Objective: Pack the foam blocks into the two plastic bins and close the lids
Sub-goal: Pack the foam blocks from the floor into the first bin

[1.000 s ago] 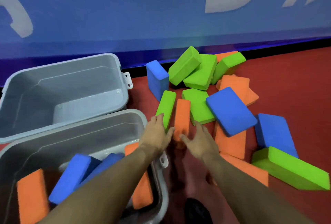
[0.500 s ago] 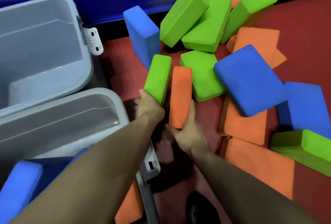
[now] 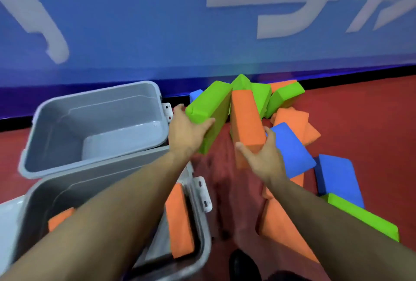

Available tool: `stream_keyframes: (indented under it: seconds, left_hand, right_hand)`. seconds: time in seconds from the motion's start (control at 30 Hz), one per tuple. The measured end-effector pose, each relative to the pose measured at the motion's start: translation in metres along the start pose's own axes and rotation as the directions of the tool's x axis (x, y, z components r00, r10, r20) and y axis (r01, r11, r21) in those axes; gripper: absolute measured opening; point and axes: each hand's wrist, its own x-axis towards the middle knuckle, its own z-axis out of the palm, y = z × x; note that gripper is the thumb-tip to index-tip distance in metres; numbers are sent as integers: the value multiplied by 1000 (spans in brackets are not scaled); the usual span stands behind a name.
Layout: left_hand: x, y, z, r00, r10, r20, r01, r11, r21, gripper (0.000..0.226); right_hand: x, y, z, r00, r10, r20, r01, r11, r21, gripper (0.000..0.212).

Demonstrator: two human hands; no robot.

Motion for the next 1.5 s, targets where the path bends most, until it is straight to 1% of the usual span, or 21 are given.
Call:
stream_keyframes:
  seconds: [0.13, 0.27, 0.33, 0.43, 0.57, 0.63, 0.73, 0.77, 0.83, 0.9, 1.0, 1.07, 1.13, 1.17, 1.2, 1.27, 1.33, 1.37, 1.43, 1.5]
  left_hand:
    - [-48, 16, -96, 995, 6, -95, -9, 1000, -23, 78]
    - [-94, -2, -179, 985, -24, -171, 25, 1000, 4, 78]
    - [-115, -18, -211, 981, -46, -187, 51, 999, 21, 77]
    - [-140, -49, -240, 980, -83, -184, 95, 994, 61, 73]
    - [-152, -91, -252, 973, -159, -166, 179, 978, 112, 68]
    - [-154, -108, -250, 977, -175, -123, 190, 975, 119, 67]
    - [-149, -121, -247, 993, -115, -25, 117, 988, 100, 68]
    - [-145, -123, -247, 995, -92, 26, 90, 992, 92, 70]
    - [-137, -126, -249, 983, -45, 178, 24, 993, 118, 79]
    - [-132, -128, -250, 946, 10, 324, -65, 985, 159, 82]
    - [-129, -122, -244, 887, 62, 457, -151, 975, 162, 70]
    - [-133, -120, -233, 847, 52, 530, -159, 974, 159, 70]
    - [-137, -123, -219, 790, 15, 613, -167, 967, 192, 72]
    - [-137, -127, -214, 765, -18, 644, -167, 960, 226, 76]
    - [-135, -130, -212, 757, -57, 651, -155, 952, 263, 84]
    - [-129, -140, -217, 783, -135, 608, -118, 927, 357, 98]
    - [-121, -152, -224, 809, -194, 555, -120, 870, 479, 106]
    - [-120, -155, -226, 810, -220, 544, -119, 846, 520, 108]
    - [-121, -157, -228, 798, -239, 553, -110, 844, 525, 103]
    - [-123, -153, -225, 803, -206, 559, -112, 869, 481, 90]
  right_hand:
    - [-53, -59, -27, 997, -80, -6, 80, 997, 7, 84]
    - [-105, -97, -26, 987, -153, 53, 153, 988, 18, 77]
    - [-127, -107, -17, 981, -172, 91, 172, 985, 13, 77]
    - [-153, -114, 6, 972, -178, 155, 181, 983, -9, 75]
    - [-167, -114, 43, 948, -197, 248, 219, 973, -67, 78]
    - [-168, -114, 58, 937, -193, 291, 230, 968, -98, 75]
    - [-163, -118, 76, 928, -189, 320, 243, 960, -139, 74]
    - [-158, -120, 81, 929, -187, 319, 242, 960, -143, 74]
    - [-145, -123, 89, 930, -182, 318, 238, 960, -146, 74]
    - [-130, -124, 94, 924, -182, 336, 244, 958, -150, 76]
    - [-112, -123, 101, 901, -213, 378, 277, 953, -123, 78]
    - [-106, -122, 106, 886, -241, 395, 300, 950, -92, 78]
    - [-102, -121, 111, 875, -271, 401, 328, 941, -79, 79]
    - [-102, -121, 112, 866, -279, 414, 343, 935, -86, 80]
    - [-101, -121, 114, 858, -275, 433, 344, 935, -88, 82]
    - [-100, -121, 116, 841, -264, 472, 336, 939, -72, 82]
    - [-101, -121, 116, 834, -280, 476, 354, 932, -72, 72]
    - [-102, -119, 115, 831, -289, 475, 368, 926, -81, 66]
    - [-104, -114, 111, 821, -279, 498, 384, 915, -120, 60]
    - [-106, -106, 103, 802, -237, 549, 391, 903, -182, 61]
